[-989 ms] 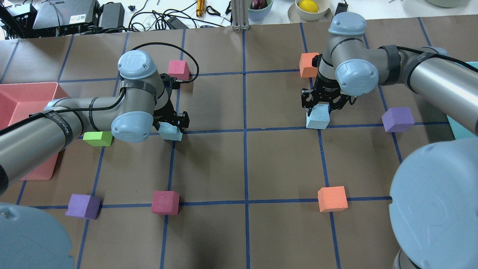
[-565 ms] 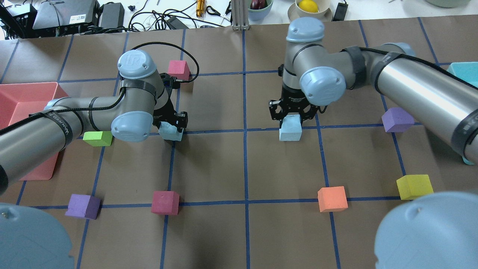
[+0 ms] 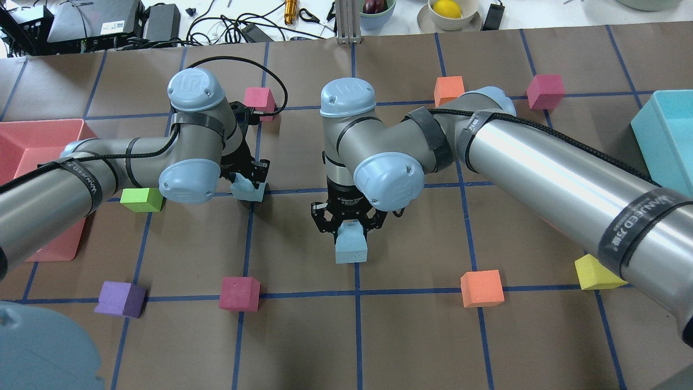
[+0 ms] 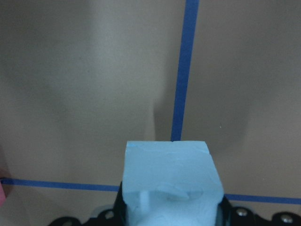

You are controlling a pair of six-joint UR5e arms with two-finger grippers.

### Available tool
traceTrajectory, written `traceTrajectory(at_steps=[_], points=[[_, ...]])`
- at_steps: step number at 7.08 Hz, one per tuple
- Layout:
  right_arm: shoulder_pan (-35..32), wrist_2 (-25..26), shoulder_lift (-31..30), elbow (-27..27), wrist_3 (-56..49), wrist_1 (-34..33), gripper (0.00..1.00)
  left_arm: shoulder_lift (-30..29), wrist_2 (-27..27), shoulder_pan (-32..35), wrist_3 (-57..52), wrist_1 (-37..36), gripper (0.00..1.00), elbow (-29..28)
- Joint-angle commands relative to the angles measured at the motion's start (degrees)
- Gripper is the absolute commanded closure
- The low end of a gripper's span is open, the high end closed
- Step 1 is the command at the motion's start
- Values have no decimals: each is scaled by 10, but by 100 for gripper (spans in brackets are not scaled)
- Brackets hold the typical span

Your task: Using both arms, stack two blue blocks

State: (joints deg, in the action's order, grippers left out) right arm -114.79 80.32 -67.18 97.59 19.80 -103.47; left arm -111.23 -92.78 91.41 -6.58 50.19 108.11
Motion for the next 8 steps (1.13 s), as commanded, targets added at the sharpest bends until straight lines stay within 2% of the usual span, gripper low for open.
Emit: traceTrajectory(at_steps=[1,6,7,8], points=[[-3,-2,-2,50,29,-74,100,7,1,0,1,0,100,-4],[-2,11,-1,56,40,-86,94,38,6,11,3,23,100,-15],[-3,10,-1,58,40,-88,79,49,6,11,3,30,100,-15],[-2,9,-2,66,52,-89,45,59,7,13,4,39,100,-15]])
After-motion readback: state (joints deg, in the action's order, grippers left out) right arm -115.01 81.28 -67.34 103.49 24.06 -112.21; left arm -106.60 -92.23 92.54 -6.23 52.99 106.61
